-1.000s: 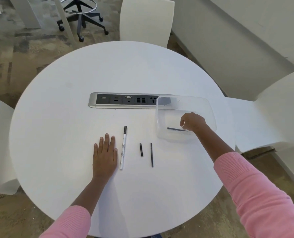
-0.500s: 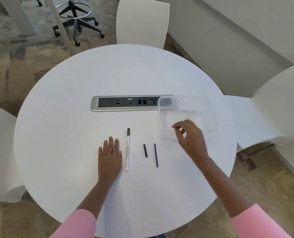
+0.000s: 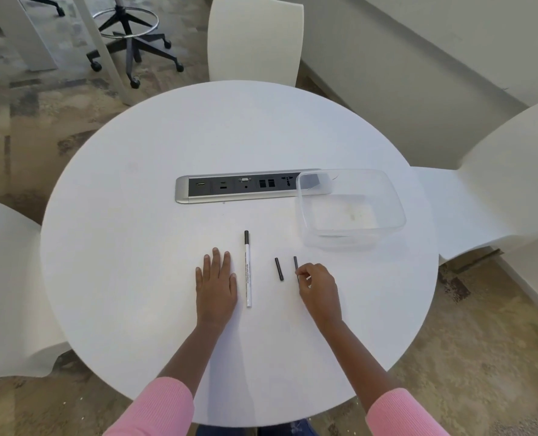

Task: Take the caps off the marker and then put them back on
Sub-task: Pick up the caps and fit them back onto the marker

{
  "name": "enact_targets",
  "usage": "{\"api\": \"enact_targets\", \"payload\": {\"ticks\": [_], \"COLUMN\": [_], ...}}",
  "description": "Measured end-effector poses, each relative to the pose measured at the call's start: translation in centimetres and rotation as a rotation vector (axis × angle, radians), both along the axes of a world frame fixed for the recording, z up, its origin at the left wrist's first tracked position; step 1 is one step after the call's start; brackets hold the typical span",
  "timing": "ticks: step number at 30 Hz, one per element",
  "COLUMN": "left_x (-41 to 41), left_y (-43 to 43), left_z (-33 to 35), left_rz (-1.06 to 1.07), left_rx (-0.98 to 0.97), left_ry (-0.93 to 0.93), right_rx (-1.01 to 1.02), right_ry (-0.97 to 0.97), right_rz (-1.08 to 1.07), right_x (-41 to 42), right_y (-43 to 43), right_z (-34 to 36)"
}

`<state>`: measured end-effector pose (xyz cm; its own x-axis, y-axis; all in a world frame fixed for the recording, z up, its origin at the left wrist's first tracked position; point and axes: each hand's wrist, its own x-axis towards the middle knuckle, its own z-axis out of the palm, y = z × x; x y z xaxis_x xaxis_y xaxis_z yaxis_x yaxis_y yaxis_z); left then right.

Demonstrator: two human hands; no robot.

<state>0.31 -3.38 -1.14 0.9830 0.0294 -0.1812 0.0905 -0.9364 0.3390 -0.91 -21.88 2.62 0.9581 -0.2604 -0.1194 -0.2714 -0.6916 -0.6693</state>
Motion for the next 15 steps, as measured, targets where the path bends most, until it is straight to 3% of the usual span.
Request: {"api": "enact_targets", "payload": {"ticks": [15], "left_x": [-0.8], "left_y": [0.8], "left_z": [0.2], "left_rz": [-0.062], "left_rx": [0.018], "left_ry": [-0.007], "right_rx": [-0.180], "right_ry": [0.052], "right_rz": [-0.046], "right_x": [-0.3], "right_y": [1.4], "right_z": [-0.3]}}
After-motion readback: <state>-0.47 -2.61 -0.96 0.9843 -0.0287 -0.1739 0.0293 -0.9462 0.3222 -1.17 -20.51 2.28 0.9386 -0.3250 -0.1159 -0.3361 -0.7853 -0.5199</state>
